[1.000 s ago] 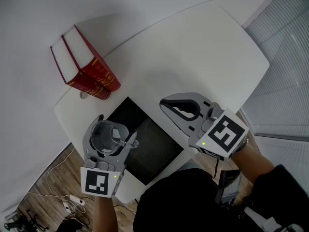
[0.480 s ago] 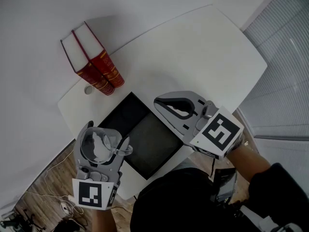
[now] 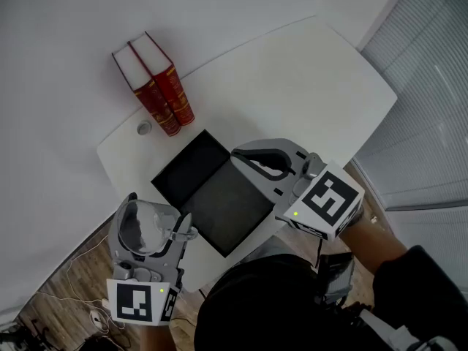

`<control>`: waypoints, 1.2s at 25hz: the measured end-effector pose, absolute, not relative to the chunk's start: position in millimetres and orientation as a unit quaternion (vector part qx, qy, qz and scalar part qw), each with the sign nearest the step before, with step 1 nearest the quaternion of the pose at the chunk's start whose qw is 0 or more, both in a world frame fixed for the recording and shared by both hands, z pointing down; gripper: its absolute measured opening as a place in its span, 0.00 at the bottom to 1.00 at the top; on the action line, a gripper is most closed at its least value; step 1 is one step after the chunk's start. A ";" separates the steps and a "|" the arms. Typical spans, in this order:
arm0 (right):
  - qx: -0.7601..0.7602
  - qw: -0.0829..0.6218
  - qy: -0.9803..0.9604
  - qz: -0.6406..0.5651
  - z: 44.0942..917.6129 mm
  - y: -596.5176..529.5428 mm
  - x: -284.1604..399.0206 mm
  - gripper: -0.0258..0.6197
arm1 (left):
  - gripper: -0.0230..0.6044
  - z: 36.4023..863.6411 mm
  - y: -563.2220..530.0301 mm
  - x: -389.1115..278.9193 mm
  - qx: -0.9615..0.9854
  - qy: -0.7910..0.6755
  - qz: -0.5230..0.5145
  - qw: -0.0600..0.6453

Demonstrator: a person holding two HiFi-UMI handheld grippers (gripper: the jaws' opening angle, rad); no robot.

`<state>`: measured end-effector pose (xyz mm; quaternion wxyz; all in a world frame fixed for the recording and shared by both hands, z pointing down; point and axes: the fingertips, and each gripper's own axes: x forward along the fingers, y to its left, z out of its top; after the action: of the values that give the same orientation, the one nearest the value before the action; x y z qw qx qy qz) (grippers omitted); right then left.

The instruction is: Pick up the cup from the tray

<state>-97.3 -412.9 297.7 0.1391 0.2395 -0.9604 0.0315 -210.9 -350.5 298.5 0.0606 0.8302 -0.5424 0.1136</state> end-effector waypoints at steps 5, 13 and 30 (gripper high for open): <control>0.247 0.135 -0.959 0.015 287.0 -381.6 -101.6 0.06 | 0.68 292.5 -316.0 -224.6 0.823 -0.553 0.113 0.061; 0.259 0.134 -0.957 -0.006 273.3 -333.3 -107.2 0.06 | 0.68 278.0 -261.4 -249.4 0.810 -0.574 0.106 0.052; 0.283 0.125 -0.951 -0.019 267.8 -262.5 -109.6 0.06 | 0.68 265.6 -193.3 -247.9 0.817 -0.567 0.096 0.030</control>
<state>-109.6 -262.5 267.8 0.1255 0.2830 -0.9507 -0.0191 -247.9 -193.3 265.6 0.0300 0.8175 -0.5672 0.0956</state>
